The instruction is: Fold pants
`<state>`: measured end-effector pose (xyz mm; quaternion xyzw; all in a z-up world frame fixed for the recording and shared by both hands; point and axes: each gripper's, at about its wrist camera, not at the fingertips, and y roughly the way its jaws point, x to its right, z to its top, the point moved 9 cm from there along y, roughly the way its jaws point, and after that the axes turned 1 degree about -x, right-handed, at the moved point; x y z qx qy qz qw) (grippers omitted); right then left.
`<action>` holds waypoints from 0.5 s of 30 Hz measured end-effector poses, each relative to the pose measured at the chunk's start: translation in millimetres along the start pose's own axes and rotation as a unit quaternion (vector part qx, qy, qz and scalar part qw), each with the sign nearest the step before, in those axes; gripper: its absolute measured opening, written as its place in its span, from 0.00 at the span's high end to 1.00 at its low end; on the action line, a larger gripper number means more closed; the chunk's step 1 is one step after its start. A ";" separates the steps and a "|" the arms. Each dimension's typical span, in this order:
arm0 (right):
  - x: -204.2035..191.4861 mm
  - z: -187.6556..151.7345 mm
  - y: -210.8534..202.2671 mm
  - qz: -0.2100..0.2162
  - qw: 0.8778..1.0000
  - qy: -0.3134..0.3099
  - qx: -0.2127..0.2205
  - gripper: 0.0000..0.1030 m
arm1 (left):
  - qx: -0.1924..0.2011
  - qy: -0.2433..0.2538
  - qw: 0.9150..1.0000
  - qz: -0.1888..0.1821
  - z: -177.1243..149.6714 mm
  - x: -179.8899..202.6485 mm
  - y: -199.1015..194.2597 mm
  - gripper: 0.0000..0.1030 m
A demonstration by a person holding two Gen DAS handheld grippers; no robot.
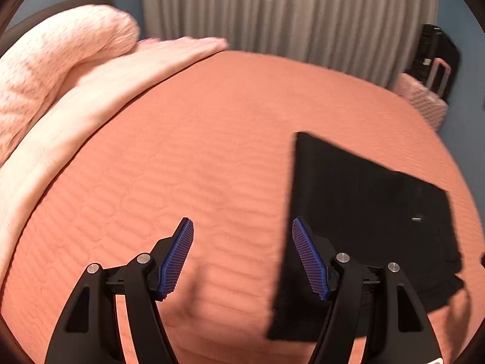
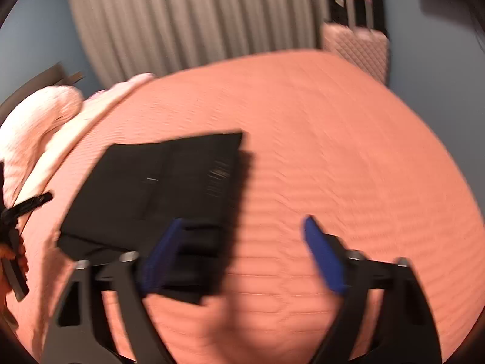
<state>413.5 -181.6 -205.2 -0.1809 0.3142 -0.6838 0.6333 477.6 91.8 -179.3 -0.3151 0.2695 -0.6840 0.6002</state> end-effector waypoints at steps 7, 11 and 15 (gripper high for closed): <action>-57.2 -9.0 86.1 0.035 0.993 -0.035 -0.112 0.64 | -0.099 0.071 0.992 -0.039 -16.9 101.6 53.1 0.27; 3.1 -10.0 77.8 0.005 0.994 0.020 -0.111 0.93 | -0.097 0.091 0.991 0.026 -22.9 59.7 63.5 0.30; 0.6 37.2 69.9 0.029 0.997 0.042 -0.064 0.88 | -0.041 0.078 0.996 0.014 32.8 60.1 60.5 0.31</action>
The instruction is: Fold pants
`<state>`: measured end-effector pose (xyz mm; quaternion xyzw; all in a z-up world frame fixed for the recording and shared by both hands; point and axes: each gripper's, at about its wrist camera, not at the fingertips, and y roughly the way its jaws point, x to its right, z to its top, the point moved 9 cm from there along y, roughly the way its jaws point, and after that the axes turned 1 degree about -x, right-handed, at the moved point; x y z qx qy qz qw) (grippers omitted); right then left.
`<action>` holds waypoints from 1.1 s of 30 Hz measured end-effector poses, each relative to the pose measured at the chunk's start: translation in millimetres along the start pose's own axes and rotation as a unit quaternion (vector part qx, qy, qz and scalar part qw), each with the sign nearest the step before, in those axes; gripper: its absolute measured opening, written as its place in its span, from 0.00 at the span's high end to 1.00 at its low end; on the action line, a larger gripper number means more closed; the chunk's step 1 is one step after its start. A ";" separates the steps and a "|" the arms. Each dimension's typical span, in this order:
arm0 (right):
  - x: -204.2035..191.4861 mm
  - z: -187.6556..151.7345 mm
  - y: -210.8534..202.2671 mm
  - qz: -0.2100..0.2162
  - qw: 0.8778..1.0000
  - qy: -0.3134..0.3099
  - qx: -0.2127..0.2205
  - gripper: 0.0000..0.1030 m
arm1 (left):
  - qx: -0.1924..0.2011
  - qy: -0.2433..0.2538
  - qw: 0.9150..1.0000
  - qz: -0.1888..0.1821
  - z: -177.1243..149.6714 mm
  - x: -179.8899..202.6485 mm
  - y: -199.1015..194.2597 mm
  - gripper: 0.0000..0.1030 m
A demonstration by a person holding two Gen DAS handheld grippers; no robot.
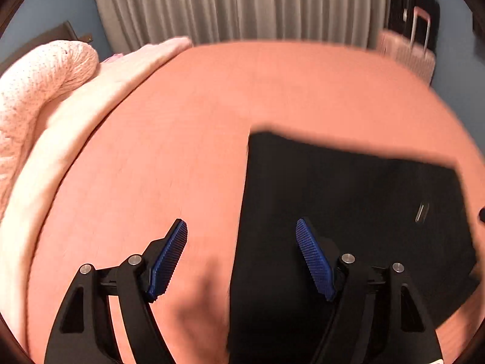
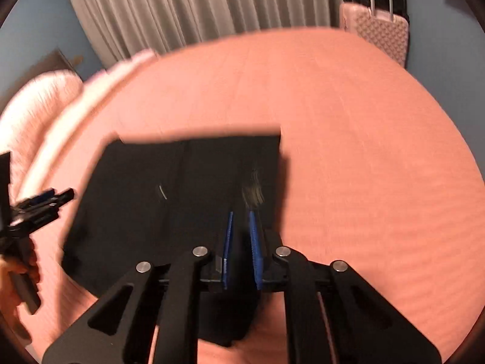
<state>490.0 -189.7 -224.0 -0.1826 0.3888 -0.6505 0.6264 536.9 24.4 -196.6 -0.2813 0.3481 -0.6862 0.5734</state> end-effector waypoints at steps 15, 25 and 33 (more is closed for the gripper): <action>45.4 3.2 20.1 -0.077 0.997 -0.015 -0.013 0.61 | -0.036 -0.004 0.997 0.065 6.7 -40.7 47.1 0.16; 35.9 -78.3 -7.1 -0.011 0.999 -0.010 -0.041 0.11 | -0.099 -0.050 0.983 -0.146 -86.0 -21.9 10.8 0.16; 11.9 -90.4 21.7 0.071 0.994 0.064 -0.058 0.09 | -0.107 -0.045 0.985 -0.130 -104.4 -3.3 21.4 0.09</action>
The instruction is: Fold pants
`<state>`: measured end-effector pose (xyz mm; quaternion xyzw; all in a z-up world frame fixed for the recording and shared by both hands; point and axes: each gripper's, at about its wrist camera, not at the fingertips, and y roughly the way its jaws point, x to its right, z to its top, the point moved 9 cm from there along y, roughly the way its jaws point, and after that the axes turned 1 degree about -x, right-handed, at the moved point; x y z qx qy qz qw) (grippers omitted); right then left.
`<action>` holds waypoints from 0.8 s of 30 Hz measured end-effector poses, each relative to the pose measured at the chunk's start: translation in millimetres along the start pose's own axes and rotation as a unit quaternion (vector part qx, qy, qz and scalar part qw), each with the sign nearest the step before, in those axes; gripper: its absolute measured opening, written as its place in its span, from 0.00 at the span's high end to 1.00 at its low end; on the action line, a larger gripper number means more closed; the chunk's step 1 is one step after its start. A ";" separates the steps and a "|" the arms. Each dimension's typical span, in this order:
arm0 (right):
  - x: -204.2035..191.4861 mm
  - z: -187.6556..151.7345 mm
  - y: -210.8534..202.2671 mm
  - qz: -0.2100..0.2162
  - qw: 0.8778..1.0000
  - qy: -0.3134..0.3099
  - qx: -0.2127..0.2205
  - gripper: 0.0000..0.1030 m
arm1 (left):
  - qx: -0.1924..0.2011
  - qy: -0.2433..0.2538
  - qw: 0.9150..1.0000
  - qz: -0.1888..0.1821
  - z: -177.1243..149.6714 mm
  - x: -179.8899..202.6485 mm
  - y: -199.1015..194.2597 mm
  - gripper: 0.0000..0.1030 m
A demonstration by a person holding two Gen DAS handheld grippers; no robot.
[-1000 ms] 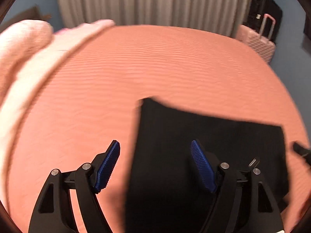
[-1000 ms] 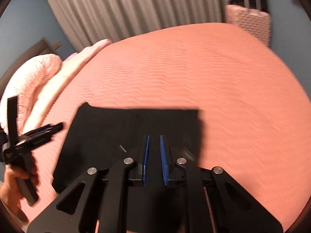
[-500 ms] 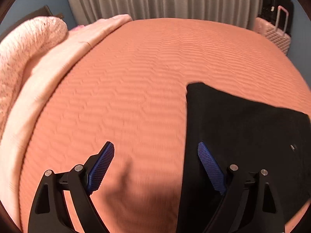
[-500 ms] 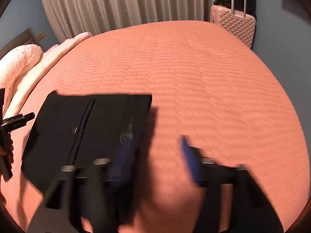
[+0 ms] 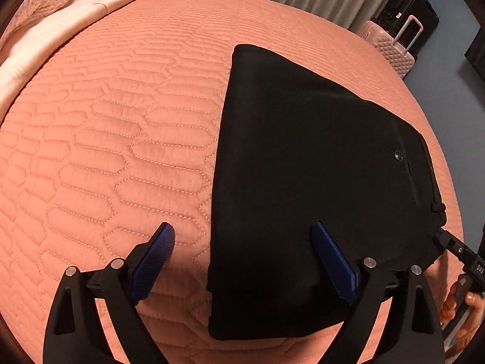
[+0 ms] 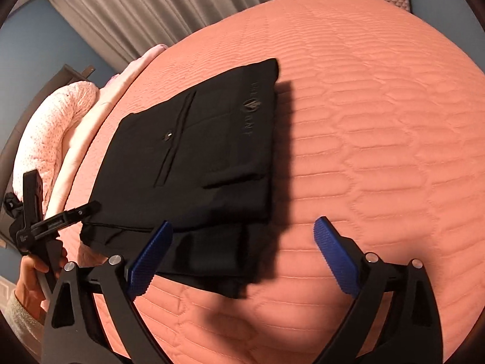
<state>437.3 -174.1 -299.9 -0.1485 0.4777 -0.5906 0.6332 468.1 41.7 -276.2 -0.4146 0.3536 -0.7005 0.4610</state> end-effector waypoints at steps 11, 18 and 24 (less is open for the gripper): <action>-25.8 2.1 24.3 -0.010 1.000 0.014 -0.004 0.09 | -0.002 -0.016 1.000 -0.024 9.7 11.6 7.2 0.10; -20.7 4.9 14.3 -0.027 1.000 0.010 0.008 0.68 | 0.012 -0.004 1.000 -0.009 9.5 21.2 0.0 0.46; -48.4 17.7 -15.1 -0.006 1.000 -0.017 0.025 0.83 | 0.039 0.037 0.997 -0.055 16.9 27.0 -35.3 0.87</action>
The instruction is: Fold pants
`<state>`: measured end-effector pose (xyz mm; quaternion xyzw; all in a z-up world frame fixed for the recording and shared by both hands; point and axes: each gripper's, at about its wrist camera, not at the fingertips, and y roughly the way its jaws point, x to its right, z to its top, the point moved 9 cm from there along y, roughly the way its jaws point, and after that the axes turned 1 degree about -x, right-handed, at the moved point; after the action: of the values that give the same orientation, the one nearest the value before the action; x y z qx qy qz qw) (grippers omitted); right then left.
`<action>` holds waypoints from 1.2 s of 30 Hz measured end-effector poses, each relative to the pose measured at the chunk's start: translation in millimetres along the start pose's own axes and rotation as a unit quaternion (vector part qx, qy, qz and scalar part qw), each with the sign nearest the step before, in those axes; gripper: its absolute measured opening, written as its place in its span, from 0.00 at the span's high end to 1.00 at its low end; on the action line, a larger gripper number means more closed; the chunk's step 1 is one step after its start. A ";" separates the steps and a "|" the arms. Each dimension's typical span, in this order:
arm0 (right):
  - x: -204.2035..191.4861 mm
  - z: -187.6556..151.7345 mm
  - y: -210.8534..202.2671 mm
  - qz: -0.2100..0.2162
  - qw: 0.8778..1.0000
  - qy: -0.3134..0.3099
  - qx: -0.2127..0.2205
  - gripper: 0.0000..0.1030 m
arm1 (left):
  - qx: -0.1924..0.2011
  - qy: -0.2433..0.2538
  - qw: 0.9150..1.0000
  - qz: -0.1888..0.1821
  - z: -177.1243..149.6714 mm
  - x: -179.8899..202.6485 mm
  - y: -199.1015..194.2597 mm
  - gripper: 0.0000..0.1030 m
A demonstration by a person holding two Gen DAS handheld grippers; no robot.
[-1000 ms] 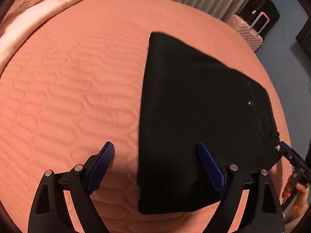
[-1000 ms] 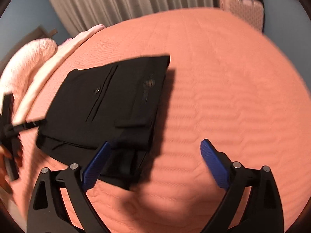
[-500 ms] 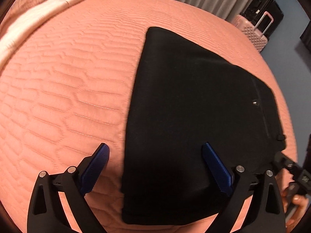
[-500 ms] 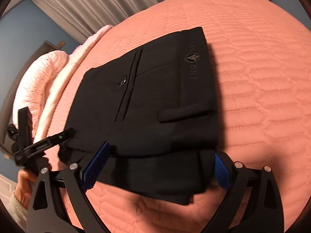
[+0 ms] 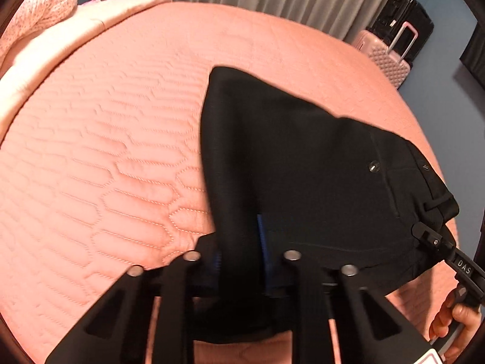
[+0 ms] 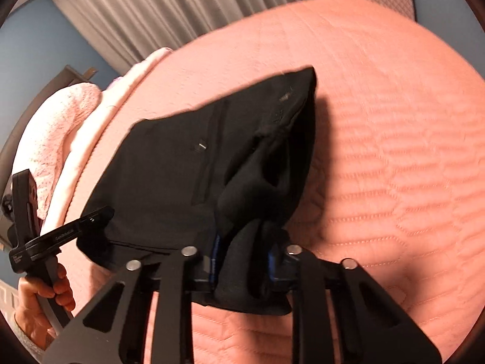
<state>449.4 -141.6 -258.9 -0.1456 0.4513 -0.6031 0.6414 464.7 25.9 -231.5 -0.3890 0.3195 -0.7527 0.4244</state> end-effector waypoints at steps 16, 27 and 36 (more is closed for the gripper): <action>11.1 -204.5 -126.9 -0.013 0.998 0.008 -0.067 0.72 | -0.025 0.067 0.997 0.027 -184.7 20.2 -103.1 0.81; -6.8 -171.7 -210.3 -0.081 0.994 -0.058 0.035 0.51 | 0.082 0.061 0.991 0.082 -162.6 21.5 -172.2 0.54; 17.3 -197.1 -161.1 -0.122 0.990 -0.065 -0.017 0.57 | 0.002 0.089 0.989 0.116 -193.9 33.3 -81.1 0.48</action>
<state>194.9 -123.9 -256.5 -0.2495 0.3973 -0.6586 0.5884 255.8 60.9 -250.9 -0.2800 0.3970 -0.7305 0.4799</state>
